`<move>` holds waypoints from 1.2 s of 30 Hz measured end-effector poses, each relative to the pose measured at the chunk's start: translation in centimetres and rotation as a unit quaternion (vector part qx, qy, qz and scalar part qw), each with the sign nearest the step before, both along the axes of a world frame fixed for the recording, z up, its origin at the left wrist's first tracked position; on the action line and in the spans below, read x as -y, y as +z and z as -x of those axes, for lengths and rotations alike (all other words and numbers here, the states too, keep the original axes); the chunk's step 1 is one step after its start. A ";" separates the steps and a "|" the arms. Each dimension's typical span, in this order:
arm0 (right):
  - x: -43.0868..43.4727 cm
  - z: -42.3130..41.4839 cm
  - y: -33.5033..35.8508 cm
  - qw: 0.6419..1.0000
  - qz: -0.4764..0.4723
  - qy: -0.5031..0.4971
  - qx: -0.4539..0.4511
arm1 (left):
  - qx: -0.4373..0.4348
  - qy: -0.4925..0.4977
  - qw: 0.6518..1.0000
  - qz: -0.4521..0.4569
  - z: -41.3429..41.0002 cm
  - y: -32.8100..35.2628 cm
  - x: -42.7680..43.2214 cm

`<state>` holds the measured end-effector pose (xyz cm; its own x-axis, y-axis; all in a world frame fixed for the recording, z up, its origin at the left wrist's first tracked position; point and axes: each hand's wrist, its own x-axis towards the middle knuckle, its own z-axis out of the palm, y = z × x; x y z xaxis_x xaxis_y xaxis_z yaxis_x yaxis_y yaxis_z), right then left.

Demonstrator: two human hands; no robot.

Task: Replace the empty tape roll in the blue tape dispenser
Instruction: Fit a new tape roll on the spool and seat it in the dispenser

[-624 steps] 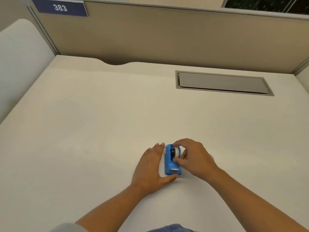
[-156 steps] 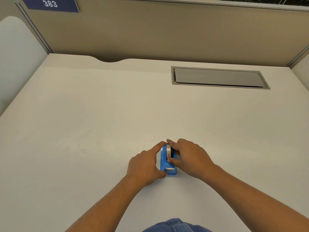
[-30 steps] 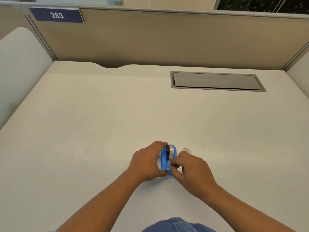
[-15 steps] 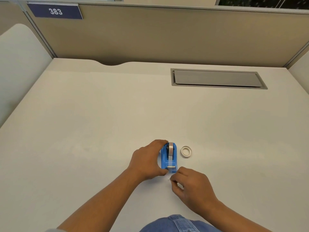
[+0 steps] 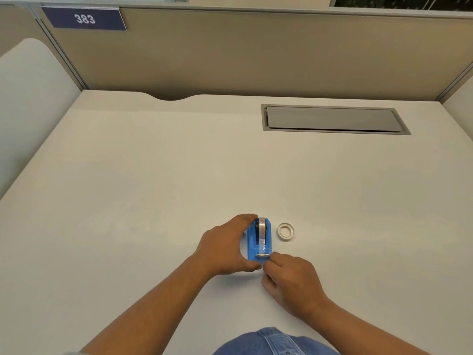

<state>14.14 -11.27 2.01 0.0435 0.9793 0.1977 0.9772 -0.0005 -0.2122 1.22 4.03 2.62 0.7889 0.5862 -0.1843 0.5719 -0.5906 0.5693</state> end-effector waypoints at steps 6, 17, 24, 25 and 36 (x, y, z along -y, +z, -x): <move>0.0 -0.2 -0.2 0.999 0.018 -0.020 -0.034 | 0.020 0.034 0.999 -0.027 -0.2 -0.1 1.0; 0.2 -0.3 0.1 0.899 0.073 -0.201 -0.382 | 0.024 0.027 0.998 -0.058 -0.5 0.3 1.8; -0.5 -0.8 -0.5 0.951 0.035 -0.191 -0.240 | 0.019 0.026 0.996 -0.082 -0.5 -0.2 1.8; -0.6 -0.8 -0.6 0.959 0.036 -0.181 -0.217 | 0.019 0.026 0.996 -0.083 -0.5 -0.3 1.8; -0.7 -0.6 -0.8 0.979 0.022 -0.159 -0.127 | 0.013 -0.002 0.997 -0.080 0.1 -0.9 1.0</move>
<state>14.77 -10.54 1.25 0.3899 0.9154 0.1000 0.8422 -0.3105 -0.4408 1.12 3.02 1.67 0.7942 0.6039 -0.0674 0.5559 -0.6772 0.4821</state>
